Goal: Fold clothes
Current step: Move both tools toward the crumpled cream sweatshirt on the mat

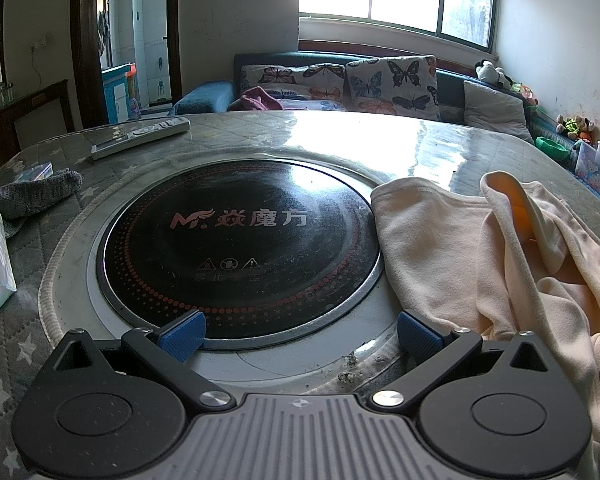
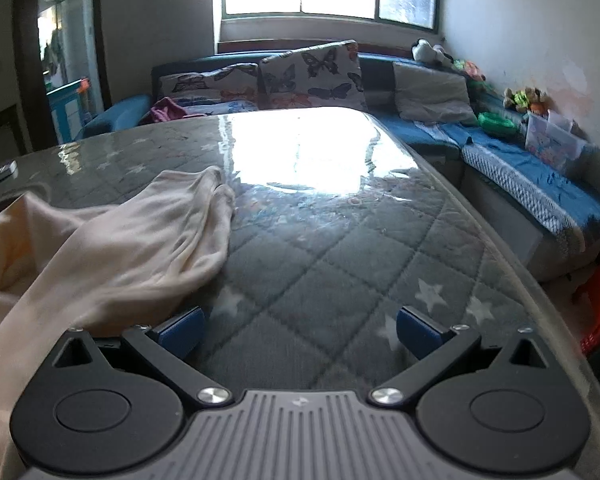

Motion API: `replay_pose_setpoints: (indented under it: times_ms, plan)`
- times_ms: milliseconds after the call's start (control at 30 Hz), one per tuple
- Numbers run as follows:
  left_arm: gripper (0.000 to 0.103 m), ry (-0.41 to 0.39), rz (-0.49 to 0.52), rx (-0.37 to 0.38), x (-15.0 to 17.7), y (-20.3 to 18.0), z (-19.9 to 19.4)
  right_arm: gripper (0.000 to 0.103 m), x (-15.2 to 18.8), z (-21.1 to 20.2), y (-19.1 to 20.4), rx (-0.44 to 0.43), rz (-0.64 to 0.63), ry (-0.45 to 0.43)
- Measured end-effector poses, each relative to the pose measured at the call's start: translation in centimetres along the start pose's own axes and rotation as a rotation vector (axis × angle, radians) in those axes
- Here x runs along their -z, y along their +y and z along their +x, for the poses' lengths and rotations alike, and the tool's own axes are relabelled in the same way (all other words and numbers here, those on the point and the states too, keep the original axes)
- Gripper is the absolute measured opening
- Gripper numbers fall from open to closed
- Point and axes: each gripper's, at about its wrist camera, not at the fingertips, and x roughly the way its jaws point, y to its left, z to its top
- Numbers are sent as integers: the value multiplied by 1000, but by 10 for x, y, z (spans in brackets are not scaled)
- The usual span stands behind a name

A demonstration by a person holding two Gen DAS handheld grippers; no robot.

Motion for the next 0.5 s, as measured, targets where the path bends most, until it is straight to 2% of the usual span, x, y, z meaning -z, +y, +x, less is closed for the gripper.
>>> replay_pose_setpoints:
  times_ms: [133, 200, 300, 500]
  plan:
    - [103, 10, -12, -11, 2, -4, -8, 103, -6, 2, -5, 13, 5, -23]
    - [103, 15, -19, -17, 3, -5, -12, 103, 0, -16, 13, 44, -50, -95]
    - [103, 23, -28, -25, 4, -8, -19, 103, 27, -50, 12, 2, -39, -141]
    - [103, 24, -32, -27, 9, -20, -45, 103, 48, -82, 27, -66, -22, -115]
